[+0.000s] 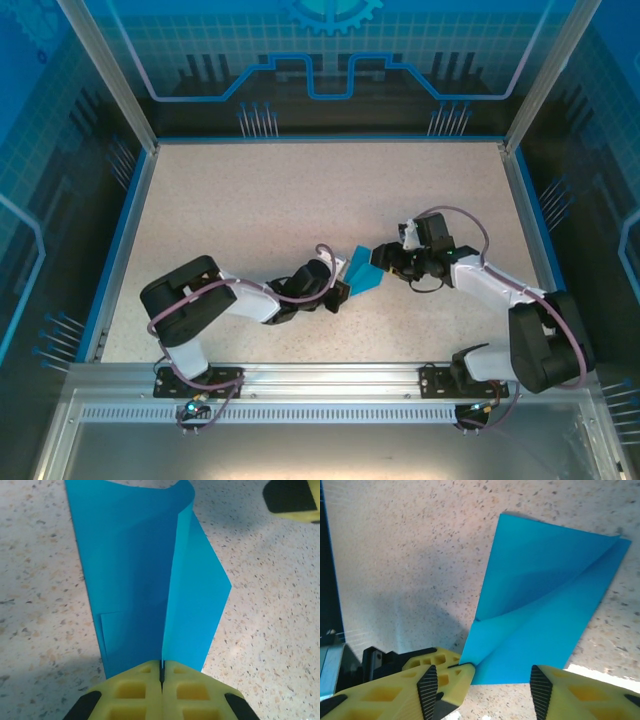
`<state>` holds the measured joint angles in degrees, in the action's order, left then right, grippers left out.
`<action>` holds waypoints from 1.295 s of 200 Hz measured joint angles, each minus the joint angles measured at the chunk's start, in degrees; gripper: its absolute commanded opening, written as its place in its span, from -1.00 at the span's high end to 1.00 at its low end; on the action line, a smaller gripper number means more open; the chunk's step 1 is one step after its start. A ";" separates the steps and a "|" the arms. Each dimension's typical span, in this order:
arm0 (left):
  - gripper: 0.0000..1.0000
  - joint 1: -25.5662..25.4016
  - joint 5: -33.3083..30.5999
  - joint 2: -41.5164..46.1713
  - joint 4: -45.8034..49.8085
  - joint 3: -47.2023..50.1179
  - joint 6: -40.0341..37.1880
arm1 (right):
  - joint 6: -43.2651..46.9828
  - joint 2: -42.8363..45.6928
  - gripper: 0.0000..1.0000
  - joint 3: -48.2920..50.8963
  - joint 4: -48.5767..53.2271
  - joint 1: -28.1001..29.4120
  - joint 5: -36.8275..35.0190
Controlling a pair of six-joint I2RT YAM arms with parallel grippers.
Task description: Fold a paper plane with a square sheet of paper (pick it up from the middle)
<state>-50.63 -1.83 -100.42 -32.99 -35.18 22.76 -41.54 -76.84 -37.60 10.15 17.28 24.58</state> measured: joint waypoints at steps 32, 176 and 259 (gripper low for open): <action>0.93 1.86 1.90 0.02 0.20 0.02 4.92 | 1.55 -4.57 0.16 0.11 -2.99 -0.02 3.45; 0.94 2.49 3.37 0.00 -7.91 4.17 12.35 | 4.52 -17.88 0.61 -5.05 -6.43 1.99 7.23; 0.77 2.49 3.39 -0.13 -8.76 4.22 13.46 | 1.84 -20.33 0.54 -5.05 -8.74 2.29 6.43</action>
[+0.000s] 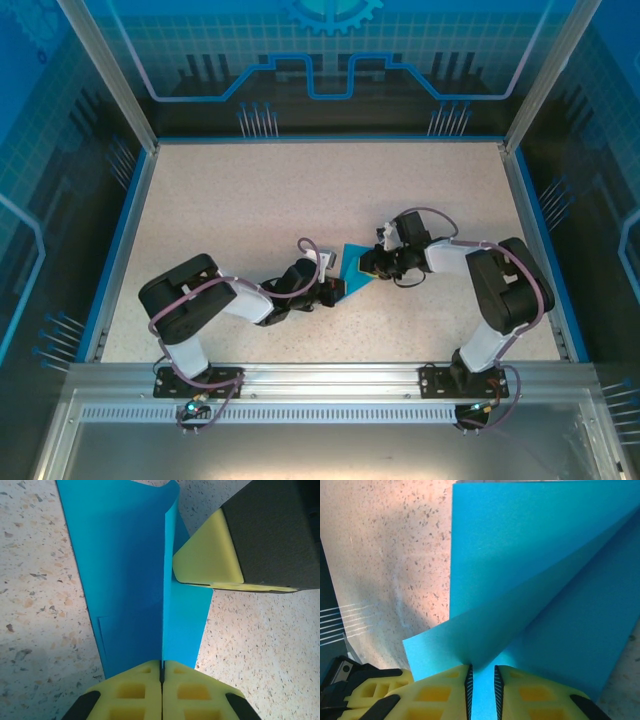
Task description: Fold a paper plane with a square sheet of paper (pick it up from the middle)
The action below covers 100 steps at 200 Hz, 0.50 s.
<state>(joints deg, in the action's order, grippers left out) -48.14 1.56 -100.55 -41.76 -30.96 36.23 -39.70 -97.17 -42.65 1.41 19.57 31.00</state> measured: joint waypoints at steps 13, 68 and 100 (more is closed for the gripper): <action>0.71 0.04 0.00 0.00 0.15 0.00 0.33 | -0.70 -0.35 0.51 0.00 -0.26 0.00 -0.26; 0.49 1.14 1.79 0.00 1.16 -0.09 1.88 | -2.16 -1.51 0.38 0.00 -0.63 0.00 -0.72; 0.39 1.57 2.40 0.00 1.95 -0.46 2.86 | -2.75 -1.51 0.32 0.00 -0.87 0.00 -0.52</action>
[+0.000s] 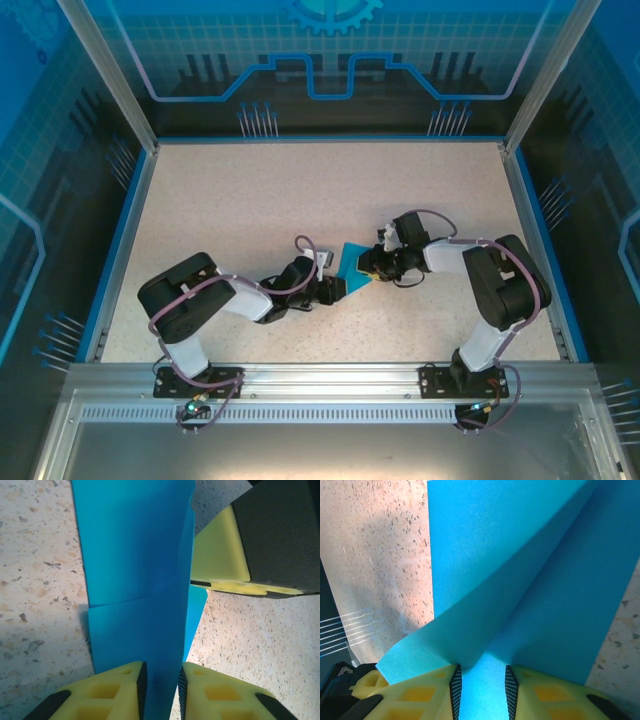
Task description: Fold a paper plane with a square sheet of paper (pick it up from the middle)
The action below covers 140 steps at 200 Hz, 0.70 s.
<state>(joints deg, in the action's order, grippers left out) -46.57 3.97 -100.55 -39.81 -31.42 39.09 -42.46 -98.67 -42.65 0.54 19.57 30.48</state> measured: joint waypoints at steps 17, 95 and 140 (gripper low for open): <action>0.35 0.31 0.11 0.00 0.66 -0.55 0.04 | -0.17 0.00 0.28 -0.02 -0.02 0.00 0.09; 0.33 0.92 0.42 -0.87 4.00 -3.80 0.50 | -0.42 -0.11 0.12 -1.03 1.07 0.39 0.37; 0.40 1.46 0.44 -1.11 4.79 -3.89 1.51 | -0.44 -0.24 0.05 -1.79 2.27 0.76 -0.22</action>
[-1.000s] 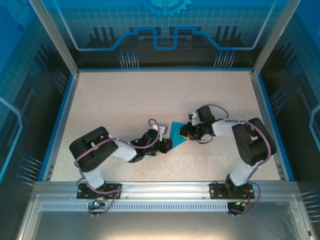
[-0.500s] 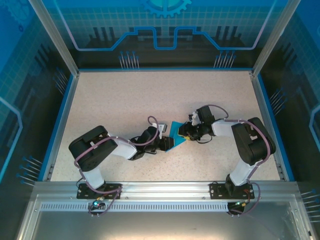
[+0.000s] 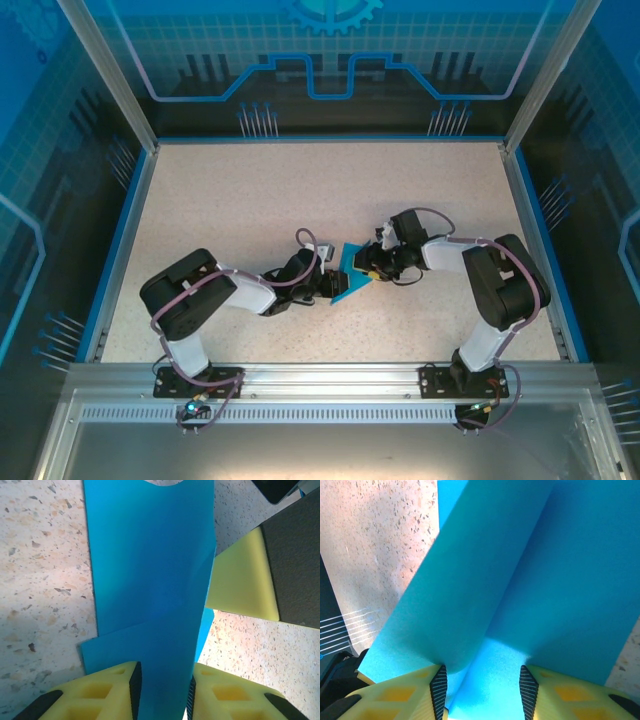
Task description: Fold a paper plane with a square sheet of paper (pick it up from the middle)
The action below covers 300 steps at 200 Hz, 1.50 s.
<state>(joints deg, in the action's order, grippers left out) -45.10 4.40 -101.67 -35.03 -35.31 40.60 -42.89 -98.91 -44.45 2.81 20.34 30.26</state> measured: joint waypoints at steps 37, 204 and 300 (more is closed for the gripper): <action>0.62 0.48 0.28 -0.92 0.04 -0.39 0.61 | 0.02 -0.07 -0.02 -0.50 0.61 0.28 -0.07; 0.24 2.73 6.67 -1.40 -5.14 0.72 4.39 | 0.74 -1.51 0.01 -4.17 5.16 2.64 -4.74; 0.09 5.27 7.06 6.23 -3.98 6.25 4.85 | 0.79 -2.34 -0.06 -5.99 7.08 3.65 -6.32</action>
<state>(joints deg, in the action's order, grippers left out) -39.83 11.46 -95.44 -39.00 -29.06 45.45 -42.11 -101.25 -50.43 9.89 23.99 23.94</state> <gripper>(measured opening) 0.452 0.526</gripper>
